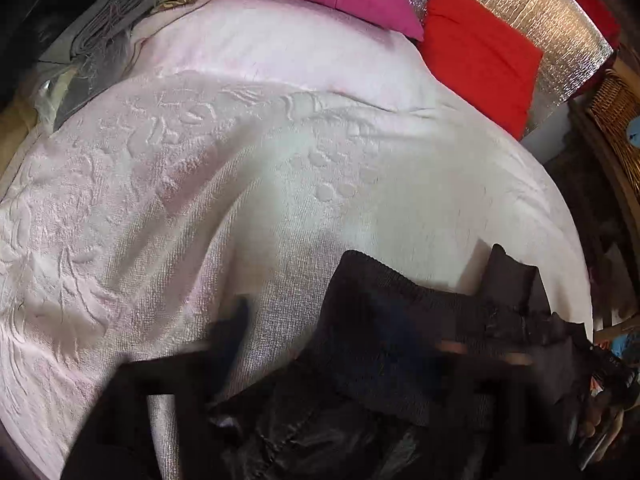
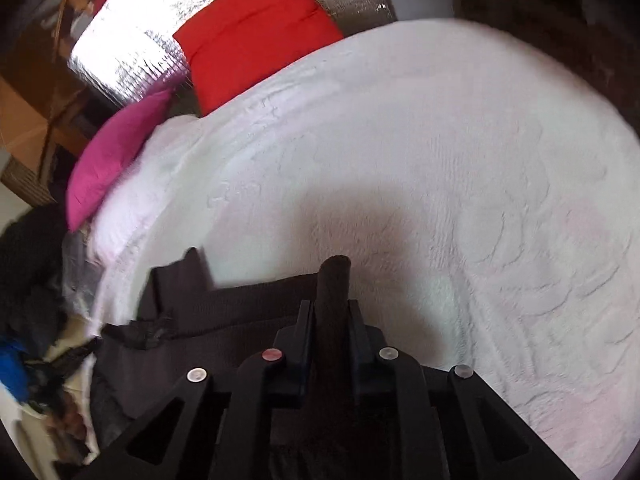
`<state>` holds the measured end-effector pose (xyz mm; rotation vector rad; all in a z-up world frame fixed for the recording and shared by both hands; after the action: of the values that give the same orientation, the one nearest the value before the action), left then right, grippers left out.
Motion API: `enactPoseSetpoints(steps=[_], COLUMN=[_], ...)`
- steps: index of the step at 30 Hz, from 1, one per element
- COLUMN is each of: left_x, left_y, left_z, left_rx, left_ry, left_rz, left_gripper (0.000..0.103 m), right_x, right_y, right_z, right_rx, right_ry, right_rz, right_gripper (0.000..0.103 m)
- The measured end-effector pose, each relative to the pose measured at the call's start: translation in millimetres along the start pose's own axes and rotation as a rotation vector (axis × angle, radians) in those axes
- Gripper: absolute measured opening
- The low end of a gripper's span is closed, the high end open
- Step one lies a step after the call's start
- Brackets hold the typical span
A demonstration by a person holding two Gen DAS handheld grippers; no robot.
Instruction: Fold large clothes
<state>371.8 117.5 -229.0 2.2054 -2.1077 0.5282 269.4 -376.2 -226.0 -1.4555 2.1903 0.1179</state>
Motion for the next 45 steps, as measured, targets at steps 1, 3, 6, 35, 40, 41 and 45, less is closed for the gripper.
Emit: enactPoseSetpoints(steps=[1,3,6,35,40,41,45], left_x=[4.1,16.7,28.4,14.8,20.6,19.6,17.6], left_y=[0.9,3.8,5.6,8.3,39.2,44.9,71.7], left_z=[-1.3,-0.5,7.4,-23.0,-51.3,-51.1,-47.5], left_rx=[0.006,-0.003,-0.002,0.14,0.155,0.146,0.107], left_ry=[0.012,0.051,0.024,-0.217,-0.12,-0.117,-0.169], left_rz=[0.015,0.062,0.102,0.042,0.074,0.076,0.115], left_gripper=[0.078,0.078,0.069,0.06,0.078,0.078,0.078], right_x=[2.9,5.5,8.5,3.3,5.9,6.3,17.9], right_y=[-0.3,0.9,3.6,1.9,20.2,21.0,38.7], right_z=[-2.3,-3.0,-1.3,-6.3,-32.2,-34.7,-53.3], right_rx=[0.001,-0.004,0.002,0.084,0.108,0.115,0.151], right_ry=[-0.025,-0.065,-0.103,0.044,0.033,0.028,-0.017], right_rz=[0.014,0.033,0.059,-0.014,-0.034,-0.033,0.001], right_gripper=[0.021,0.038,0.085,0.018,0.027,0.036,0.083])
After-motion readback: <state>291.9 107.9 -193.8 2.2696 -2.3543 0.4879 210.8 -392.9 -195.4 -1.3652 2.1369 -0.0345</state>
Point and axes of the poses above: each gripper's, at about its wrist camera, not at the fingertips, and z roughly the way its jaws point, x to its right, y to its underside, the point moved 5 cm from there along z, roughly the way its jaws point, and after that the axes turned 13 degrees about -x, right-handed, at the moved point
